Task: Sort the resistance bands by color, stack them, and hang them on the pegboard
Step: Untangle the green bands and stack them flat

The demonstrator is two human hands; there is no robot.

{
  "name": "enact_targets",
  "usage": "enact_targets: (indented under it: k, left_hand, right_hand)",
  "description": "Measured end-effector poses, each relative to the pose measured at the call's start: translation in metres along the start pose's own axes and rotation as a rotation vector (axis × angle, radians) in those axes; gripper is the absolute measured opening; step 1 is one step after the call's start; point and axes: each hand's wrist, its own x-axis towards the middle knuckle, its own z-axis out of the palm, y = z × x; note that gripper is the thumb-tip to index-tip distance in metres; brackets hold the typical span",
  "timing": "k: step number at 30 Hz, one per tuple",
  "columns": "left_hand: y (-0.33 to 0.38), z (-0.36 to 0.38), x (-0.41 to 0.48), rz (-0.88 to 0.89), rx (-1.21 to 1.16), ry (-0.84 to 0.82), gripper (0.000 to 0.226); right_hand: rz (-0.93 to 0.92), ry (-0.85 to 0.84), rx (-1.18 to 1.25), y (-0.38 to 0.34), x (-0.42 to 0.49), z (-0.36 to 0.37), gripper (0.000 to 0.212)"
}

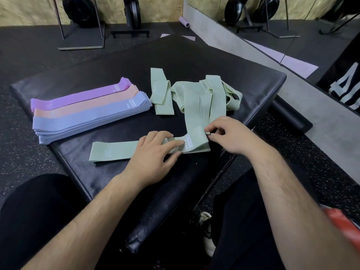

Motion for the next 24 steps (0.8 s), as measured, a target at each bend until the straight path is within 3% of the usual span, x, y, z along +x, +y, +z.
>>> enact_targets:
  k: [4, 9, 13, 20, 24]
  left_hand:
    - [0.000, 0.000, 0.000, 0.003, -0.006, 0.000, 0.043]
    - [0.000, 0.001, 0.000, 0.007, -0.010, 0.020, 0.042]
    - [-0.001, 0.000, 0.001, 0.008, -0.052, 0.030, 0.043]
    - [0.006, -0.016, 0.009, -0.079, -0.326, 0.227, 0.030]
    - [0.003, -0.020, 0.010, -0.105, -0.390, 0.269, 0.028]
  right_hand:
    - [0.001, 0.116, -0.024, 0.000, 0.004, -0.001, 0.011]
    - [0.072, 0.280, 0.149, -0.010, 0.009, 0.000, 0.010]
    - [-0.003, 0.326, 0.239, -0.020, 0.012, 0.003, 0.011]
    - [-0.084, 0.462, 0.318, -0.038, 0.026, 0.023, 0.006]
    - [-0.086, 0.361, 0.344, -0.058, 0.035, 0.038, 0.007]
